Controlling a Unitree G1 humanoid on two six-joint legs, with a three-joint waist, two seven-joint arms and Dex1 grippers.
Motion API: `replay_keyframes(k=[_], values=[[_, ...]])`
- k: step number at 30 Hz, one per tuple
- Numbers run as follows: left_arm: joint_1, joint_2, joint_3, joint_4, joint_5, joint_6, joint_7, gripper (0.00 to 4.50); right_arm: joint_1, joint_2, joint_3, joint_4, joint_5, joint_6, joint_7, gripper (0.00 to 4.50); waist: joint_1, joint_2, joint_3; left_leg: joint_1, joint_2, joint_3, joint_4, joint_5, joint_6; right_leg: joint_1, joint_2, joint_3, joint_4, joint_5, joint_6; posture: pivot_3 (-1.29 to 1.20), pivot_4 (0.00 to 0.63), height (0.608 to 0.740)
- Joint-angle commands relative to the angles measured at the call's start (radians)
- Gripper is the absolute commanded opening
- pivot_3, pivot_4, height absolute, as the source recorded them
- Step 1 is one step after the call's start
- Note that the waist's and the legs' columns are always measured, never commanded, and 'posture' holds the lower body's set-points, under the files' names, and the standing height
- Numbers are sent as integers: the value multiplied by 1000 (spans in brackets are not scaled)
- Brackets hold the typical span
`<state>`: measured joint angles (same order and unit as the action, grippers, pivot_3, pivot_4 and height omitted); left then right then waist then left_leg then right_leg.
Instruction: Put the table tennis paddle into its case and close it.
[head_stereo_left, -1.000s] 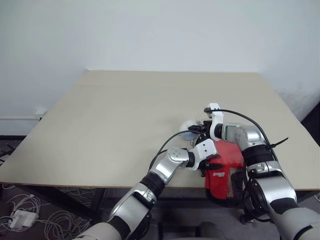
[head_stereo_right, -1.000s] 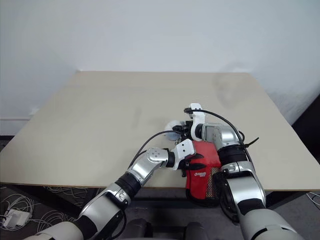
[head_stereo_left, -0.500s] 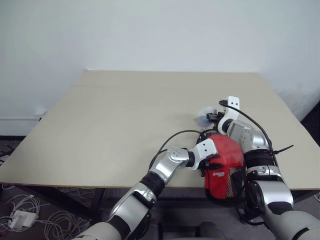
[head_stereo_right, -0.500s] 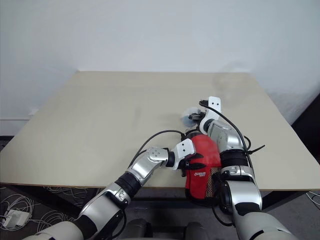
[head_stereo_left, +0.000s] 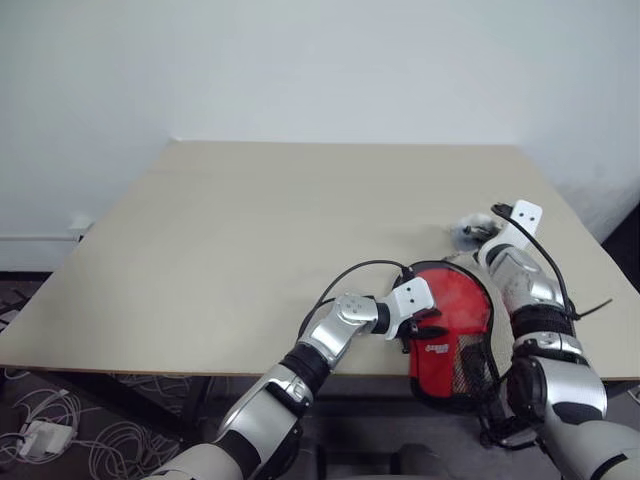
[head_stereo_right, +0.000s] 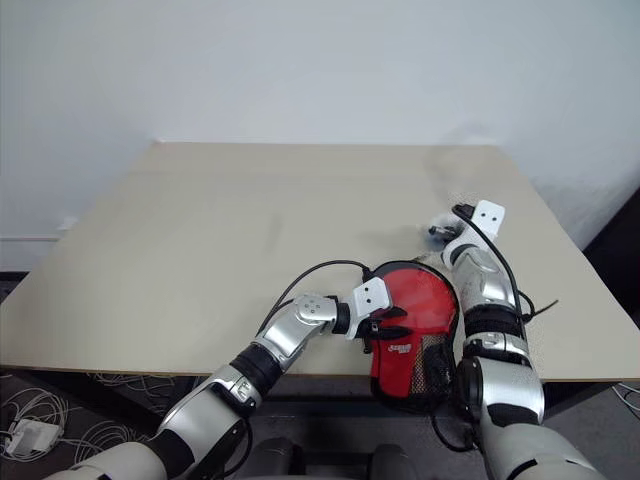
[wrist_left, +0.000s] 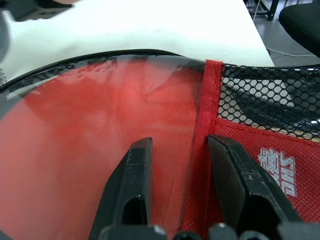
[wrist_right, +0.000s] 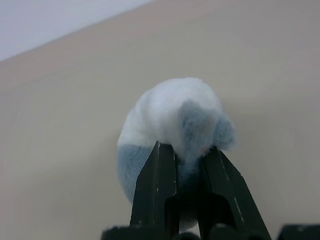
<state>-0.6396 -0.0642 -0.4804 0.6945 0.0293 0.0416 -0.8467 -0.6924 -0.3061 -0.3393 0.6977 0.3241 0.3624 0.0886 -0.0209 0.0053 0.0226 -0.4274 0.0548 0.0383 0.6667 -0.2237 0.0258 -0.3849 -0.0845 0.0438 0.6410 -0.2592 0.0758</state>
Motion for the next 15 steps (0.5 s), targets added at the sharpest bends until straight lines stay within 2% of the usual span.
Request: replay_keyframes(k=[1, 7, 15], values=[[28, 36, 3, 75, 53, 78, 43, 1736, 87, -60, -60, -245, 42, 86, -17, 38, 0, 0, 0, 0, 0, 0, 0, 0, 0, 0, 0, 1, 0, 0, 0, 0, 0, 728], [26, 31, 1, 78, 50, 89, 24, 1736, 372, -48, -135, -643, 121, 280, -62, 38, 0, 0, 0, 0, -1, -1, 0, 0, 1, 0, 0, 1, 0, -1, -1, 0, 0, 728], [24, 28, -10, 81, 53, 92, -2, 1736, 629, 34, -244, -959, 214, 390, -148, 37, 0, 0, -2, 0, -1, -1, 0, 0, 1, 0, 0, 1, -1, -2, -3, 0, 0, 728]])
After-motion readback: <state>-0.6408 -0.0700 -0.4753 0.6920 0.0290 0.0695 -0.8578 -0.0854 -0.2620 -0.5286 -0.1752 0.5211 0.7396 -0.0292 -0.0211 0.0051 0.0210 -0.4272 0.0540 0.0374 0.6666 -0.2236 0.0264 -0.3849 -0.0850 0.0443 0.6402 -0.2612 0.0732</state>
